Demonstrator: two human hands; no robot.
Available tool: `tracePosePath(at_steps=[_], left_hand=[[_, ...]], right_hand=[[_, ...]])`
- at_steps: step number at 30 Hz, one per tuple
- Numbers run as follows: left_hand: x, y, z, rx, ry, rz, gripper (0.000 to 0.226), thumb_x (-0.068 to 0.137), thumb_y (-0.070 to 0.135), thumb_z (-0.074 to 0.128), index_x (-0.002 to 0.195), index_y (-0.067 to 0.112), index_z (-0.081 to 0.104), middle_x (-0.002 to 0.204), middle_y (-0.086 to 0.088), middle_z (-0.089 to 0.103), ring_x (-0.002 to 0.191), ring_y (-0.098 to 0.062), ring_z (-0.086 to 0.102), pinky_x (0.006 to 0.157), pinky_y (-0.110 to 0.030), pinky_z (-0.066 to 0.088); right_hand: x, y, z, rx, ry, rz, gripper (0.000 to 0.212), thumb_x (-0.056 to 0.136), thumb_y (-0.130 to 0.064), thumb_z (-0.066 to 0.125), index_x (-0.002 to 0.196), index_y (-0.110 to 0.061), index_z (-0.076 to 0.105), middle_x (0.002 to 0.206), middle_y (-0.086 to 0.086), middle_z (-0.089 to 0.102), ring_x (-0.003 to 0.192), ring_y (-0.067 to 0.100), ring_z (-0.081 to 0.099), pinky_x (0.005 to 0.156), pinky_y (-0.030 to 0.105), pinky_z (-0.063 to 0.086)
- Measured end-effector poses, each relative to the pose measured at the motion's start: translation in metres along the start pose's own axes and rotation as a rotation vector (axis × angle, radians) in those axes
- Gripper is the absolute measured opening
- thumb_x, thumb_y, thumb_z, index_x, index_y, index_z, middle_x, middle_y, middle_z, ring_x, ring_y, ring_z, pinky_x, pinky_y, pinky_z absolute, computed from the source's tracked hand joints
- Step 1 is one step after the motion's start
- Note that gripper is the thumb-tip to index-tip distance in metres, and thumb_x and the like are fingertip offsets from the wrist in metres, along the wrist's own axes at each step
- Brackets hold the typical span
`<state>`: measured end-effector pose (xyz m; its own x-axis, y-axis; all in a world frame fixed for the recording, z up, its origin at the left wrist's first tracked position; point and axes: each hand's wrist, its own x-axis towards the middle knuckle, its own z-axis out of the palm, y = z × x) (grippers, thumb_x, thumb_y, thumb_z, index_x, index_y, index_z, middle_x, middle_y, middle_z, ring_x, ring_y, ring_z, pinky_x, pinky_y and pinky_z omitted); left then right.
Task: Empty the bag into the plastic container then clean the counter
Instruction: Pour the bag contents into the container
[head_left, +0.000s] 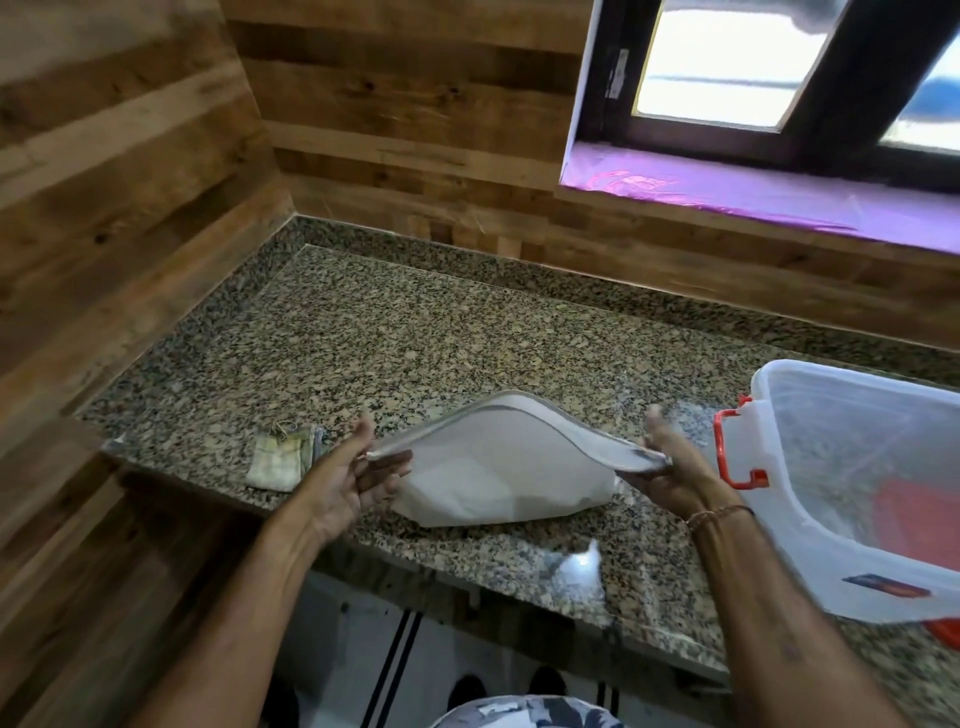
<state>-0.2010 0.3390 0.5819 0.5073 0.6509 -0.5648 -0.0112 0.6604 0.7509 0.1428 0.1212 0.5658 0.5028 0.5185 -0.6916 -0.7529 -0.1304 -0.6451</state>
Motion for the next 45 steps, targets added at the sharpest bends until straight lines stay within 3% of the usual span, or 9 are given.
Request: tracePosePath(at_steps=[4, 8, 12, 16, 19, 22, 27, 40, 45], left_hand=[[0.002, 0.006, 0.009, 0.095, 0.019, -0.055, 0.020, 0.095, -0.012, 0.054, 0.092, 0.006, 0.061, 0.089, -0.016, 0.070, 0.054, -0.017, 0.070, 0.039, -0.023, 0.053], [-0.005, -0.016, -0.004, 0.061, -0.007, -0.016, 0.024, 0.088, -0.010, 0.060, 0.093, 0.013, 0.064, 0.111, -0.013, 0.067, 0.085, -0.019, 0.067, 0.048, -0.021, 0.056], [-0.005, -0.024, -0.018, 0.050, -0.088, -0.128, 0.039, 0.085, 0.009, 0.065, 0.123, 0.015, 0.066, 0.136, -0.018, 0.063, 0.100, -0.026, 0.067, 0.064, -0.029, 0.063], [0.007, 0.002, -0.011, 0.219, -0.242, -0.350, 0.085, 0.089, 0.079, 0.029, 0.129, 0.014, 0.067, 0.128, -0.024, 0.068, 0.103, -0.034, 0.070, 0.063, -0.036, 0.064], [0.025, 0.004, -0.004, 0.277, -0.322, -0.439, 0.100, 0.081, 0.088, 0.023, 0.140, 0.015, 0.056, 0.134, -0.025, 0.065, 0.117, -0.040, 0.067, 0.080, -0.047, 0.062], [0.043, -0.005, -0.006, 0.252, -0.338, -0.487, 0.088, 0.085, 0.083, 0.035, 0.145, 0.019, 0.049, 0.137, -0.031, 0.060, 0.123, -0.051, 0.060, 0.088, -0.056, 0.059], [0.066, -0.021, -0.011, 0.220, -0.295, -0.517, 0.069, 0.095, 0.060, 0.053, 0.143, 0.011, 0.049, 0.135, -0.032, 0.060, 0.123, -0.049, 0.060, 0.100, -0.063, 0.050], [0.080, -0.044, 0.006, 0.227, -0.050, -0.533, 0.034, 0.096, 0.026, 0.066, 0.115, -0.002, 0.063, 0.088, -0.019, 0.076, 0.076, -0.031, 0.073, 0.058, -0.047, 0.064], [0.072, -0.042, 0.006, 0.206, -0.044, -0.470, 0.054, 0.079, 0.019, 0.074, 0.130, 0.005, 0.060, 0.103, -0.020, 0.072, 0.092, -0.035, 0.068, 0.063, -0.051, 0.064]], right_hand=[[0.004, -0.006, 0.000, -0.208, -0.110, -0.012, 0.025, 0.105, -0.009, 0.052, 0.122, 0.007, 0.061, 0.109, 0.021, 0.071, 0.064, 0.021, 0.074, 0.048, 0.029, 0.060], [0.005, 0.011, -0.017, -0.330, 0.006, -0.142, 0.027, 0.100, -0.002, 0.057, 0.111, -0.015, 0.078, 0.137, 0.020, 0.062, 0.086, 0.033, 0.075, 0.066, 0.045, 0.065], [-0.003, 0.009, -0.017, -0.733, -0.012, -0.120, 0.055, 0.099, 0.002, 0.056, 0.141, -0.034, 0.061, 0.153, 0.013, 0.043, 0.094, 0.027, 0.065, 0.056, 0.032, 0.054], [-0.013, -0.017, 0.005, -0.949, -0.081, 0.028, 0.056, 0.100, -0.010, 0.060, 0.148, -0.037, 0.050, 0.140, 0.010, 0.046, 0.085, 0.025, 0.059, 0.051, 0.024, 0.057], [-0.027, -0.027, 0.025, -0.969, -0.093, 0.156, 0.028, 0.101, -0.036, 0.059, 0.120, -0.016, 0.061, 0.102, 0.008, 0.065, 0.067, 0.020, 0.064, 0.042, 0.022, 0.054], [-0.025, -0.026, 0.036, -0.977, -0.023, 0.199, 0.037, 0.096, -0.047, 0.064, 0.092, -0.011, 0.061, 0.071, 0.004, 0.069, 0.055, 0.017, 0.065, 0.046, 0.024, 0.050], [0.005, -0.005, 0.036, -1.060, 0.119, 0.201, 0.069, 0.071, -0.074, 0.075, 0.098, -0.012, 0.061, 0.091, 0.009, 0.065, 0.073, 0.024, 0.063, 0.053, 0.027, 0.049], [0.039, 0.033, 0.045, -0.961, 0.219, 0.062, 0.057, 0.084, -0.030, 0.084, 0.127, 0.000, 0.062, 0.110, 0.009, 0.067, 0.082, 0.022, 0.063, 0.054, 0.029, 0.048], [0.041, 0.038, 0.042, -0.878, 0.249, 0.033, 0.041, 0.081, -0.021, 0.087, 0.110, -0.001, 0.066, 0.106, 0.011, 0.072, 0.074, 0.019, 0.063, 0.056, 0.028, 0.050]])
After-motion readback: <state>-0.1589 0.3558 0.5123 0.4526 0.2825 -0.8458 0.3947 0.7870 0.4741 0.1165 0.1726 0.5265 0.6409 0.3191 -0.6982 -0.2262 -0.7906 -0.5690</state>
